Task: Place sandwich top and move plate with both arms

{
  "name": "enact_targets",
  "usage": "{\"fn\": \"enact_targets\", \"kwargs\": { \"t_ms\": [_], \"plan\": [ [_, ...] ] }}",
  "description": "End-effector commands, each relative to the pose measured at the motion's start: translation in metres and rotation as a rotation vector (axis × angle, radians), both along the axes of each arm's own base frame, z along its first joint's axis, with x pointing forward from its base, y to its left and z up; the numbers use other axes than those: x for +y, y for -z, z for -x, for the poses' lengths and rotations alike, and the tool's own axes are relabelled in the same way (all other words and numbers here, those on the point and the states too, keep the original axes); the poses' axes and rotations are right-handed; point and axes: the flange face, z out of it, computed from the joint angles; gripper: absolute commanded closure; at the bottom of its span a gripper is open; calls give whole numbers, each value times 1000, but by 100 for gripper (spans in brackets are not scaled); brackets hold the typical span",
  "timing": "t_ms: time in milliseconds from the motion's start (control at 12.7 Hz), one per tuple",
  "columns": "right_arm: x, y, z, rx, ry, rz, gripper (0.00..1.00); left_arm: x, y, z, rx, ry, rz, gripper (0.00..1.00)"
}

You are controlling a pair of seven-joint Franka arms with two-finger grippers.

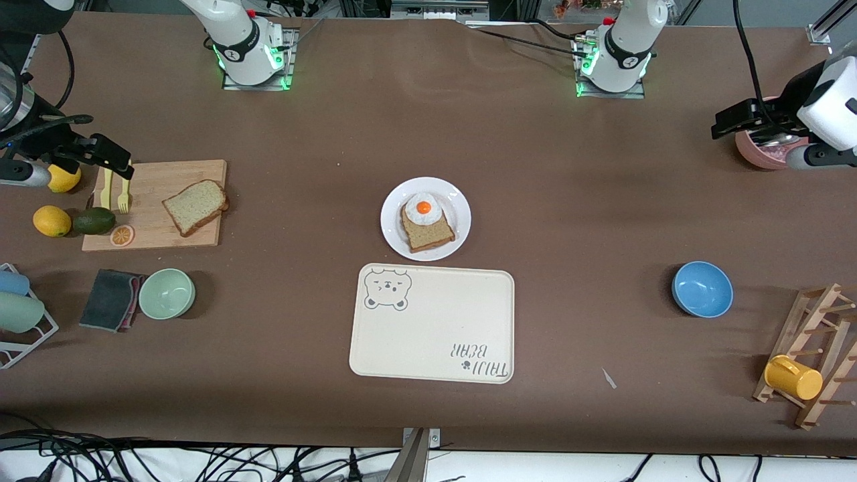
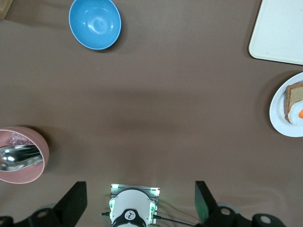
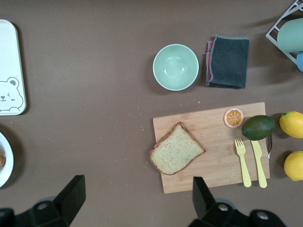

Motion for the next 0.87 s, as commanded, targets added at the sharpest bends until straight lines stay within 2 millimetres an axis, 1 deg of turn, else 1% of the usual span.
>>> {"fn": "enact_targets", "kwargs": {
  "t_ms": [0, 473, 789],
  "plan": [
    [0, -6, -1, 11, 0, -2, 0, 9, -6, -6, 7, -21, -22, 0],
    [0, -5, -1, 11, -4, -2, 0, 16, -6, -6, 10, -43, 10, 0],
    [3, -5, 0, 20, -10, -1, 0, 18, 14, -8, -19, -54, 9, 0]
  ]
}}
